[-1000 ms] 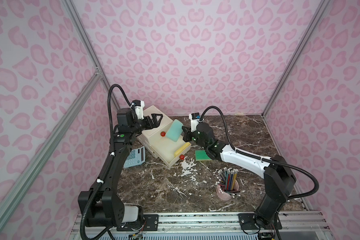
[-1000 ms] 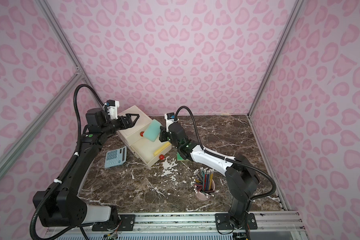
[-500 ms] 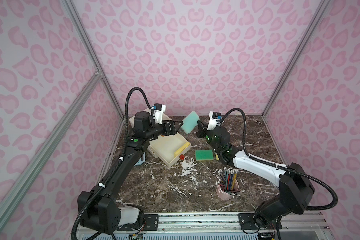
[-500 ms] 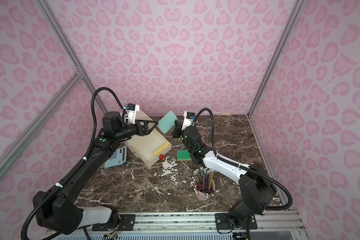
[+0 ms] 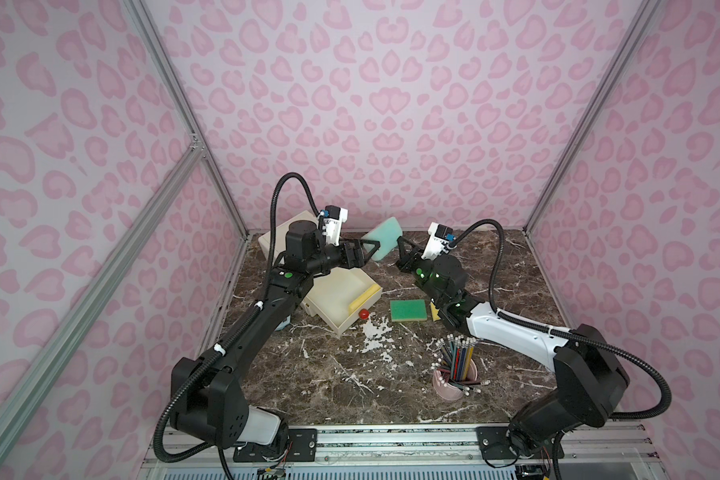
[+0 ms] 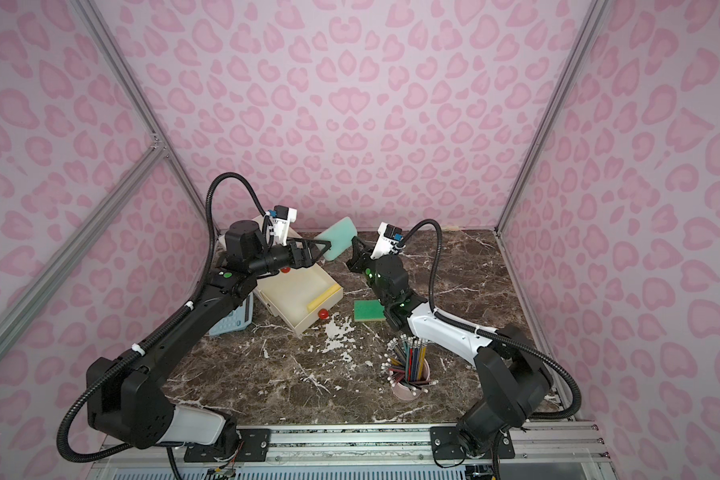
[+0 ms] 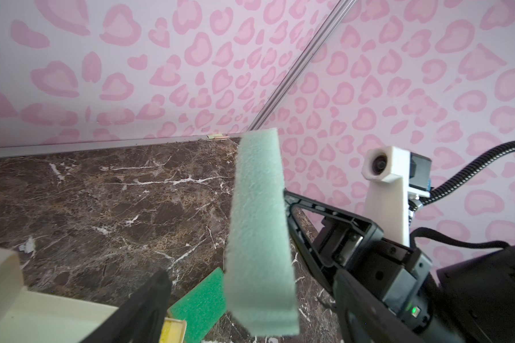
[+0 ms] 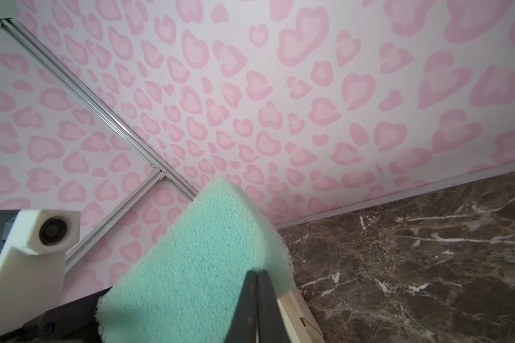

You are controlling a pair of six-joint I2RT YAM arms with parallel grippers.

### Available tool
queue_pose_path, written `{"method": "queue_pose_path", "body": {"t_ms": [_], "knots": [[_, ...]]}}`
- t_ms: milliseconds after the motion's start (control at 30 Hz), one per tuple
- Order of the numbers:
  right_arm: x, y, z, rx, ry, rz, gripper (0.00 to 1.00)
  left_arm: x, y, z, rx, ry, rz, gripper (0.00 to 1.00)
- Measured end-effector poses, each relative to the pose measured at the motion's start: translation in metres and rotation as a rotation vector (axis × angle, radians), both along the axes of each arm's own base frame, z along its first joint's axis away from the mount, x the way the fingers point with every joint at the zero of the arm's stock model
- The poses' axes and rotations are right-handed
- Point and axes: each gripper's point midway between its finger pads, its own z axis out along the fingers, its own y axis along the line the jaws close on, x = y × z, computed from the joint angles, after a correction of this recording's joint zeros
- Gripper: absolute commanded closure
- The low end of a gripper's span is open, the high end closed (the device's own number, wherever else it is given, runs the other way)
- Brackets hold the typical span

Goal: Take the sponge out of the drawer
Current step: Pick up the sponge from the drawer.

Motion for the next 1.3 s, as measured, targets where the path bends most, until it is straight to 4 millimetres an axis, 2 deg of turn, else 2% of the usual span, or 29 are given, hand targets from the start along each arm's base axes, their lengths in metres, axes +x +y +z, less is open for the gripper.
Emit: {"method": "queue_pose_path", "body": {"t_ms": [100, 167, 267, 367, 500, 533, 567, 667, 700, 767, 867, 933, 1033, 1167, 1300], "knots": [[0.000, 0.006, -0.006, 0.012, 0.019, 0.024, 1.00, 0.002, -0.006, -0.004, 0.005, 0.008, -0.006, 0.31], [-0.001, 0.008, -0.006, 0.019, 0.023, 0.028, 1.00, 0.005, -0.006, -0.005, 0.008, 0.010, 0.000, 0.44], [-0.001, 0.008, -0.005, 0.028, 0.020, 0.029, 1.00, 0.011, -0.007, -0.006, 0.010, 0.013, 0.006, 0.58], [-0.002, 0.007, -0.005, 0.031, 0.017, 0.030, 1.00, 0.014, -0.009, -0.007, 0.011, 0.015, 0.004, 0.67], [-0.003, 0.007, -0.003, 0.032, 0.009, 0.032, 1.00, 0.017, -0.012, -0.006, 0.011, 0.017, -0.003, 0.73], [-0.004, 0.007, -0.001, 0.031, 0.002, 0.033, 1.00, 0.018, -0.012, -0.006, 0.011, 0.017, -0.004, 0.77], [-0.004, 0.007, 0.000, 0.031, -0.002, 0.034, 1.00, 0.018, -0.012, -0.005, 0.013, 0.017, -0.004, 0.97], [-0.005, 0.008, 0.002, 0.021, -0.016, 0.045, 0.99, 0.018, -0.011, -0.004, 0.022, 0.009, -0.006, 0.97], [-0.005, 0.008, 0.002, 0.018, -0.017, 0.048, 0.95, 0.017, -0.011, -0.005, 0.025, 0.016, -0.004, 0.97], [-0.005, 0.009, 0.002, 0.010, -0.022, 0.057, 0.83, 0.017, -0.010, -0.005, 0.035, 0.019, -0.005, 0.98], [-0.006, 0.010, 0.003, -0.014, -0.038, 0.079, 0.57, 0.014, -0.008, 0.000, 0.057, 0.012, -0.004, 0.97], [-0.009, 0.010, 0.010, -0.039, -0.064, 0.099, 0.50, 0.011, -0.006, 0.006, 0.078, -0.002, -0.008, 0.97], [-0.012, 0.002, 0.031, -0.087, -0.119, 0.132, 0.46, 0.007, -0.003, 0.017, 0.114, -0.033, -0.013, 0.97], [-0.015, -0.013, 0.054, -0.185, -0.199, 0.205, 0.46, -0.001, -0.002, 0.018, 0.160, -0.042, -0.058, 0.97], [-0.024, -0.019, 0.046, -0.293, -0.228, 0.372, 0.45, -0.013, -0.005, 0.017, 0.177, -0.052, -0.140, 0.97]]}}
